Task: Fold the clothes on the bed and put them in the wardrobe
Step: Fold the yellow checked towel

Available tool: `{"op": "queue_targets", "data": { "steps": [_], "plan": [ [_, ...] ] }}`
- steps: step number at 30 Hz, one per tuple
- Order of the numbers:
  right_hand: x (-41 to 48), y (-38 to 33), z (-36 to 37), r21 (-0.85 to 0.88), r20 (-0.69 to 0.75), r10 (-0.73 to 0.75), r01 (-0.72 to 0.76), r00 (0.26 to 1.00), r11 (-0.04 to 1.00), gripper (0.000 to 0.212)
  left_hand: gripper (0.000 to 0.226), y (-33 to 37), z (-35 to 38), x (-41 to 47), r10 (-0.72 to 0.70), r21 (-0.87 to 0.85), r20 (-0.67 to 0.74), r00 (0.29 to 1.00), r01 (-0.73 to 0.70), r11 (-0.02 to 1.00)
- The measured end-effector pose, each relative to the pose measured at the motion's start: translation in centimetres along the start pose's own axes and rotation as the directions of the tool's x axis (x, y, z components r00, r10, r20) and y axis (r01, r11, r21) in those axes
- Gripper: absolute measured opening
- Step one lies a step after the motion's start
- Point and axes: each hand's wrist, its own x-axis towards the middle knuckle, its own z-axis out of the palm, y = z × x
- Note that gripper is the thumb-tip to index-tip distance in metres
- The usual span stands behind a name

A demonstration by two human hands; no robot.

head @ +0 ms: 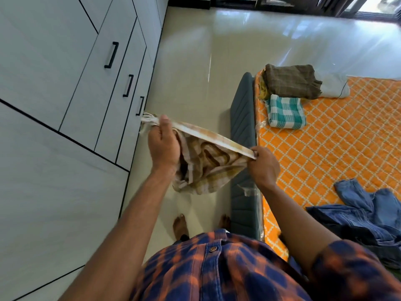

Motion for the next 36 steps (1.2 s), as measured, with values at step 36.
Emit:
{"op": "queue_targets", "data": {
  "steps": [36],
  "plan": [
    [7.7,-3.0,-3.3,0.797,0.469,0.738,-0.593,0.485,-0.116,0.05,0.032,-3.7,-16.5,13.7,-0.567,-0.444,-0.54,0.622,0.363,0.819]
  ]
}}
